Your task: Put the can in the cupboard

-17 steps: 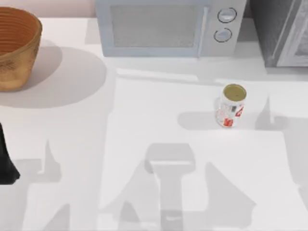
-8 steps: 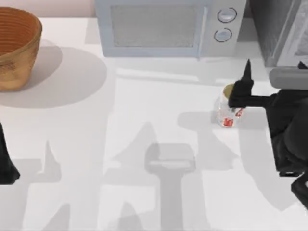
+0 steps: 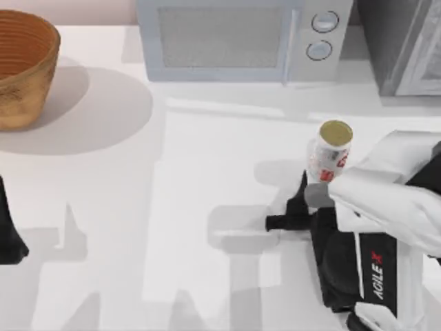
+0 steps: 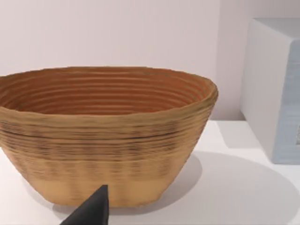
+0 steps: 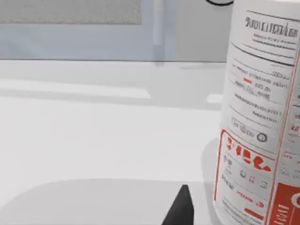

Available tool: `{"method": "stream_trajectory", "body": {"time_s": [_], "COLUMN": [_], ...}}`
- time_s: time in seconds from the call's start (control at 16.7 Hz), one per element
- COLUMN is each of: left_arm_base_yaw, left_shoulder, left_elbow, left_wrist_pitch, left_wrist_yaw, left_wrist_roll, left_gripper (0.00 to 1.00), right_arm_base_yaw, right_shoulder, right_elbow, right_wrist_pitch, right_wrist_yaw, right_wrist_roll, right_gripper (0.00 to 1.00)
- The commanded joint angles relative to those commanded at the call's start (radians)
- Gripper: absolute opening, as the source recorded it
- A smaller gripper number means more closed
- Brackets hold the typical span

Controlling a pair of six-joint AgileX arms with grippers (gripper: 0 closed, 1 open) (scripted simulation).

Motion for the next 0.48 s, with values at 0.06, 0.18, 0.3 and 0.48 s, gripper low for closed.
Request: {"method": "stream_trajectory", "body": {"time_s": [0.06, 0.18, 0.3, 0.48], "left_arm_base_yaw": [0.000, 0.000, 0.000, 0.000], "left_shoulder": [0.000, 0.000, 0.000, 0.000], "left_elbow": [0.000, 0.000, 0.000, 0.000], "left_wrist_pitch": [0.000, 0.000, 0.000, 0.000], "left_wrist_yaw": [0.000, 0.000, 0.000, 0.000], "left_wrist_roll": [0.000, 0.000, 0.000, 0.000], "left_gripper": [1.00, 1.00, 1.00, 1.00], "right_arm_base_yaw": [0.011, 0.022, 0.024, 0.072], "right_shoulder": [0.037, 0.079, 0.084, 0.139], "right_elbow": [0.007, 0.015, 0.016, 0.135], "right_wrist_pitch": [0.027, 0.057, 0.061, -0.057], "right_wrist_yaw": [0.009, 0.018, 0.019, 0.009], "right_wrist_roll": [-0.001, -0.002, -0.002, 0.030], "right_gripper": [1.00, 1.00, 1.00, 1.00]}}
